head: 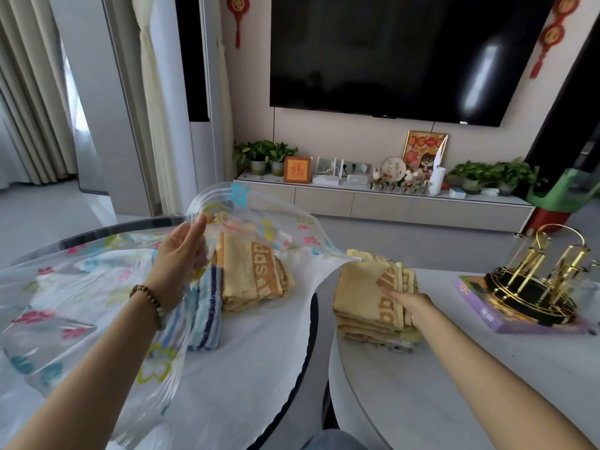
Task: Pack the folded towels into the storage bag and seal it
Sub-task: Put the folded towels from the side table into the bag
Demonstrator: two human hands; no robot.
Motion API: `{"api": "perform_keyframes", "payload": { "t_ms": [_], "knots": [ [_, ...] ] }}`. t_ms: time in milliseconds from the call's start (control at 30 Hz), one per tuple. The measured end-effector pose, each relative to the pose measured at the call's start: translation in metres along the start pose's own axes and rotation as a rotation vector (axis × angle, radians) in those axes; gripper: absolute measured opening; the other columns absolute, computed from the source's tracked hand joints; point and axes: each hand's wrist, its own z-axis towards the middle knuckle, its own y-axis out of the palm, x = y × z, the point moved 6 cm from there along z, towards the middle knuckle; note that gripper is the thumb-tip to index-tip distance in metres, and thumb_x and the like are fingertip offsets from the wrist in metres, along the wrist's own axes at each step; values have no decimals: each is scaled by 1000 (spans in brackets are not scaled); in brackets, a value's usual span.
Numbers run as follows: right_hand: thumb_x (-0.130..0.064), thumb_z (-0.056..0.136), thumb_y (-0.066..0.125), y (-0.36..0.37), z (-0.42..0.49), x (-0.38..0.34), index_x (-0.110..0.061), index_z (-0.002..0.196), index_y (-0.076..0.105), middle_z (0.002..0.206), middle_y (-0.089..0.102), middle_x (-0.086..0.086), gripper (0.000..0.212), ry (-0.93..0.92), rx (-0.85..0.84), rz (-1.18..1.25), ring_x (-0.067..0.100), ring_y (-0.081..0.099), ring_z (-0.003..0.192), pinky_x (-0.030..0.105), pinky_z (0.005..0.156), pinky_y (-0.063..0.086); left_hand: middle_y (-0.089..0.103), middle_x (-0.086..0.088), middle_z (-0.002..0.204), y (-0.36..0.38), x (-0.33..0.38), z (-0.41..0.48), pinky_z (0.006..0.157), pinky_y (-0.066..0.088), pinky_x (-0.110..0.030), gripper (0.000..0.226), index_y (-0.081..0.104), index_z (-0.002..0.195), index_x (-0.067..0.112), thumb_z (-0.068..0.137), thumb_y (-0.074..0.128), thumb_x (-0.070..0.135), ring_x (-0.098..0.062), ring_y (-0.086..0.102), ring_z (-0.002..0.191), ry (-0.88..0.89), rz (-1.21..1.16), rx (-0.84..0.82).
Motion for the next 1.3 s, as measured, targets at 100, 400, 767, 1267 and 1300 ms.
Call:
{"api": "perform_keyframes", "payload": {
  "t_ms": [100,400,767,1267,1300],
  "knots": [
    [-29,64,87,1,0,0,2,134,44,136,53,17,87,-22,23,57,33,53,121,35,93,47,33,10,45,-3,0,0,37,27,-14,32,39,67,18,94,46,33,-3,28,37,-4,7,2],
    [-23,78,74,6,-74,-67,-23,101,63,106,70,2,25,-314,-238,343,18,67,88,29,63,51,33,12,46,-23,7,-3,41,28,-14,29,53,83,18,76,56,46,-3,29,40,19,-28,-14],
    [-27,61,82,139,-214,-63,-21,109,67,102,76,4,51,-381,-862,129,23,72,93,34,73,59,30,10,54,-103,48,-23,41,27,-14,36,70,65,28,75,55,60,-3,27,44,27,-18,32],
    [-59,86,51,365,-276,-13,-34,149,20,161,4,0,75,-1242,-592,-699,24,-5,148,50,118,6,30,11,51,-152,66,-24,42,27,-14,49,47,96,17,76,51,61,-4,25,43,18,-90,-73],
    [-62,87,43,371,-279,3,-42,146,23,160,-7,-3,66,-1375,-641,-782,22,-21,145,54,116,-4,30,11,51,-152,64,-23,42,28,-14,52,44,100,17,75,51,61,-4,25,43,8,-99,-75]
  ]
}}
